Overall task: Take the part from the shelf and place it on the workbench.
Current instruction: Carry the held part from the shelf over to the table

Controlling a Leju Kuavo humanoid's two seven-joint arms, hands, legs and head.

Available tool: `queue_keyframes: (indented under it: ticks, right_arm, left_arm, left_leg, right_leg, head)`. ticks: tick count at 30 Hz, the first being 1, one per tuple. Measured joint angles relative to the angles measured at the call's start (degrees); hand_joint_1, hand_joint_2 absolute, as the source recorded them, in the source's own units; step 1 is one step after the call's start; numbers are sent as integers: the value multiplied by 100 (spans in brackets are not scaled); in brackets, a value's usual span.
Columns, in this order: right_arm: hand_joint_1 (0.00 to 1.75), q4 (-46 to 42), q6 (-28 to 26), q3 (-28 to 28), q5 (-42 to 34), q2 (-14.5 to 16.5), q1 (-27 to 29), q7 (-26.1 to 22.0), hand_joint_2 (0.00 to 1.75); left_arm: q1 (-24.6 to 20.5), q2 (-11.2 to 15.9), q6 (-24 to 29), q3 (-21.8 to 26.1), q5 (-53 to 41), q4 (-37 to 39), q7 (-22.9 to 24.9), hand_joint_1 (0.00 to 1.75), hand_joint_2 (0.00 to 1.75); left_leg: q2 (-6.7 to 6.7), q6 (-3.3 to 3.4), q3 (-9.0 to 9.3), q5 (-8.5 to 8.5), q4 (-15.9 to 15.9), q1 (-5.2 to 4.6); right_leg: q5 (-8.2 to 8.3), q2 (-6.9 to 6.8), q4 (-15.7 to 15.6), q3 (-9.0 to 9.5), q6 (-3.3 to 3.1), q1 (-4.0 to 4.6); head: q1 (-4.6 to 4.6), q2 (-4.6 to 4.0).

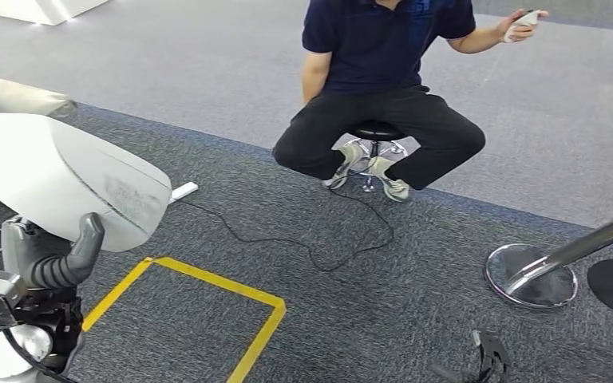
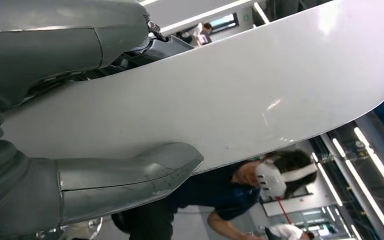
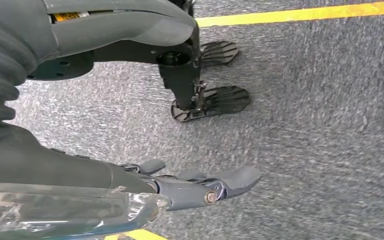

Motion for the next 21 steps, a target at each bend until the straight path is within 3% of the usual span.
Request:
queue_keyframes:
  ticks: [1, 3, 5, 8, 10, 11, 12, 14, 16, 18, 19, 21]
  right_arm:
    - [0, 0, -12, 8, -13, 0, 0, -10, 175]
    - [0, -2, -36, 32, -32, 0, -1, -24, 175]
    - [0, -5, -49, 62, -44, -3, -10, -30, 175]
    - [0, -7, -56, 82, -51, -6, 7, -29, 175]
    - [0, -7, -64, 84, -56, -8, 38, -28, 175]
    - [0, -7, -68, 85, -60, -9, 46, -28, 175]
    - [0, -7, -71, 89, -63, -9, 47, -29, 175]
    - [0, -6, -81, 104, -68, -8, 42, -33, 175]
    - [0, -5, -91, 122, -70, -5, 40, -40, 175]
    - [0, -5, -96, 131, -71, -2, 39, -43, 175]
    - [0, -5, -97, 134, -72, 1, 34, -43, 175]
    - [0, -7, -97, 138, -81, 3, 18, -44, 175]
  left_arm:
    - [-4, -1, 41, 5, -46, 0, -14, 175, 175]
    - [7, -3, 115, 19, -100, 0, -34, 175, 175]
    - [18, -9, 145, 35, -92, -1, -40, 175, 175]
    - [13, -42, 147, 42, -62, -2, -41, 175, 175]
    - [29, -52, 151, 44, -59, -2, -41, 175, 175]
    - [38, -54, 155, 45, -59, -2, -41, 175, 175]
    - [43, -55, 160, 47, -59, -2, -41, 175, 175]
    - [43, -61, 168, 49, -59, -2, -41, 175, 175]
    - [42, -64, 178, 55, -59, -3, -42, 175, 175]
    - [57, -64, 184, 68, -59, -4, -43, 175, 175]
    - [69, -65, 187, 75, -59, -5, -43, 175, 175]
    - [78, -66, 197, 93, -59, -7, -43, 175, 175]
  left_leg:
    - [54, 28, 63, 4, -141, -19]
    - [-21, 80, 61, 1, -202, -23]
    - [-125, 128, 71, 28, -235, 11]
    - [-280, 176, 73, 52, -248, 51]
    - [-403, 181, 69, 56, -245, 56]
    - [-469, 177, 72, 57, -242, 62]
    - [-534, 166, 74, 58, -235, 71]
    - [-662, 112, 60, 48, -198, 82]
    - [-779, 35, 6, 59, -160, 85]
    - [-880, -33, -44, 94, -163, 98]
    - [-842, -60, -61, 86, -153, 99]
    - [-600, -99, -186, -100, 110, 86]
  right_leg:
    - [-6, -48, 4, -3, 23, 15]
    - [-14, -148, -5, 5, 75, 29]
    - [-117, -50, 122, -47, 149, 19]
    - [-571, 272, 1060, -495, 234, -13]
    - [-682, 315, 1550, -757, 257, -28]
    - [-581, 326, 1497, -751, 264, -37]
    - [-400, 352, 1248, -646, 273, -52]
    - [-65, 557, 503, -297, 299, -111]
    - [12, 738, 111, -91, 257, -149]
    - [-1, 692, 91, -71, 154, -139]
    - [8, 638, 87, -74, 112, -135]
    - [28, 535, 65, -69, 29, -132]
  head:
    - [1, 0]
    - [5, 0]
    - [22, -1]
    - [69, -1]
    - [76, -1]
    - [76, -1]
    - [76, -1]
    - [79, -1]
    - [80, 0]
    - [78, 0]
    - [75, -1]
    - [42, -1]
